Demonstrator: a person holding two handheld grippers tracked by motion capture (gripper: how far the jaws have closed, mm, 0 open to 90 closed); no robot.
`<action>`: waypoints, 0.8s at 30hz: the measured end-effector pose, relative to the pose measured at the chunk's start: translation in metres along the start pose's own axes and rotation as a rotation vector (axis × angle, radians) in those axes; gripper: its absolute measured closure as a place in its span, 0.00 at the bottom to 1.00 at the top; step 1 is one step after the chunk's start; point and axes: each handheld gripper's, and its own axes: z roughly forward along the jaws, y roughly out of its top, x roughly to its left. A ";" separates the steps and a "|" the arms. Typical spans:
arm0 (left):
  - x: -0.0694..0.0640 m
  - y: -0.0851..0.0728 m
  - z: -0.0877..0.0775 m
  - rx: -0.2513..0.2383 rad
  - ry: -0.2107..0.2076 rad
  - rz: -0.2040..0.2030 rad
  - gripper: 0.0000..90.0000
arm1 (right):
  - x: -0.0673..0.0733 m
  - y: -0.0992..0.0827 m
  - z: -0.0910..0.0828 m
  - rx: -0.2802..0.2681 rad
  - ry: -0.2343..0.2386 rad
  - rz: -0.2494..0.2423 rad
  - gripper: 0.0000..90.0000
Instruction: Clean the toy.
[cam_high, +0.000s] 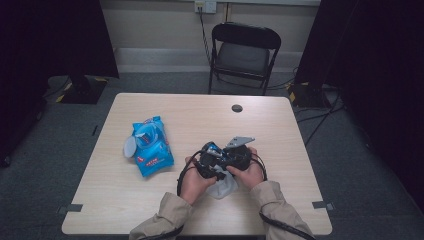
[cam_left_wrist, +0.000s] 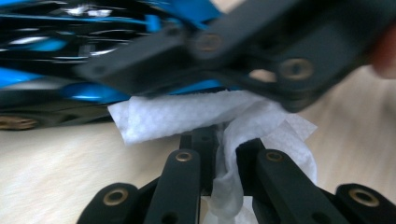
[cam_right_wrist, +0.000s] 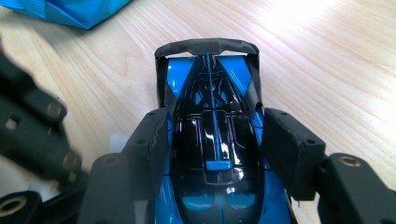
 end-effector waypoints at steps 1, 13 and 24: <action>-0.003 0.000 0.001 -0.002 -0.006 0.002 0.93 | 0.000 0.000 0.000 0.000 0.000 0.001 0.47; -0.031 -0.001 0.008 -0.011 -0.086 0.067 0.93 | 0.000 -0.001 -0.001 -0.004 -0.002 -0.003 0.46; -0.040 -0.004 -0.001 -0.016 -0.099 0.087 0.93 | 0.000 -0.007 -0.004 -0.032 0.001 0.034 0.42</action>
